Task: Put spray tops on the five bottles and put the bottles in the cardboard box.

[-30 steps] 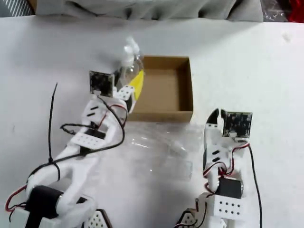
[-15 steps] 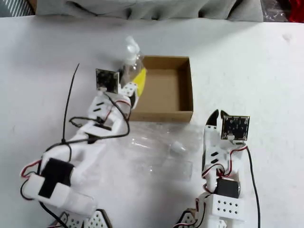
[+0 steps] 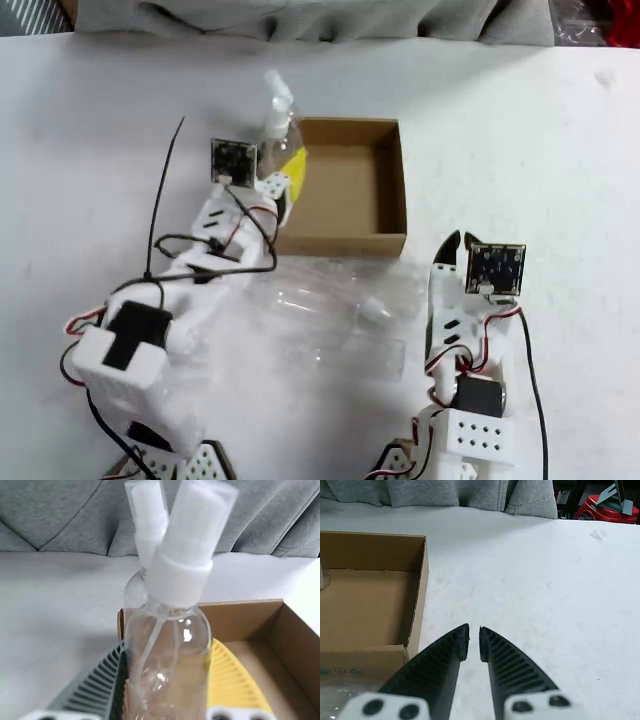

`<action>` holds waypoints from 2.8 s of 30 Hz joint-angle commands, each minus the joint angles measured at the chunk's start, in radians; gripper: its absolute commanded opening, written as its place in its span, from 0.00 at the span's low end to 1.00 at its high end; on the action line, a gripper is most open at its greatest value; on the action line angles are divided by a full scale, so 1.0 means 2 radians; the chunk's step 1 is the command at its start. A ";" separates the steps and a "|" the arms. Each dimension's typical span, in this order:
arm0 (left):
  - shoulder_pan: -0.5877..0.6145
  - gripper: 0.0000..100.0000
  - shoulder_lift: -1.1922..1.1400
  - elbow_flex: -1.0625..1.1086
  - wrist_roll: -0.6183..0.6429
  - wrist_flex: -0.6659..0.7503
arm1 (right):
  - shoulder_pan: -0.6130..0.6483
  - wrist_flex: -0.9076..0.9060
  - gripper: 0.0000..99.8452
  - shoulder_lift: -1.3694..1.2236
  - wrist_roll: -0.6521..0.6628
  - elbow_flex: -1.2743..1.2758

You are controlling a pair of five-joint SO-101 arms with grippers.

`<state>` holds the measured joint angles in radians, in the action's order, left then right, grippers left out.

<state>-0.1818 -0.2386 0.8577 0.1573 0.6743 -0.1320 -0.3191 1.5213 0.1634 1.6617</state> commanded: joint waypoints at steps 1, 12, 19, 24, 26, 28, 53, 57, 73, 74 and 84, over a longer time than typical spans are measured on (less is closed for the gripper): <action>0.012 0.02 -0.011 -0.045 0.006 0.015 | -0.005 0.010 0.02 -0.003 0.005 -0.002; 0.009 0.02 -0.031 -0.054 0.006 0.015 | -0.004 0.014 0.02 0.002 0.007 0.006; 0.009 0.02 -0.032 -0.051 0.004 0.012 | -0.004 0.015 0.02 0.002 0.008 0.006; 0.009 0.04 -0.032 -0.051 0.003 0.012 | -0.004 0.015 0.02 0.002 0.008 0.007; 0.009 0.09 -0.031 -0.051 0.005 -0.005 | -0.004 0.015 0.02 0.002 0.008 0.007; 0.009 0.16 -0.029 -0.051 0.006 -0.026 | -0.004 0.015 0.02 0.002 0.008 0.007; 0.011 0.36 0.016 -0.025 0.023 -0.090 | -0.004 0.015 0.02 0.002 0.009 0.009; 0.010 0.36 0.045 -0.007 0.024 -0.105 | -0.004 0.015 0.02 0.002 0.009 0.009; 0.008 0.36 0.280 0.079 0.015 -0.330 | -0.005 0.015 0.02 0.002 0.010 0.009; 0.007 0.36 0.295 0.079 0.007 -0.353 | -0.006 0.015 0.02 0.002 0.010 0.009; 0.033 0.36 0.424 0.083 0.002 -0.575 | -0.008 0.012 0.02 0.001 0.011 0.008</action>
<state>-0.1435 0.4948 1.0311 0.1741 -0.3353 -0.1350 -0.3069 1.5213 0.1726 1.6694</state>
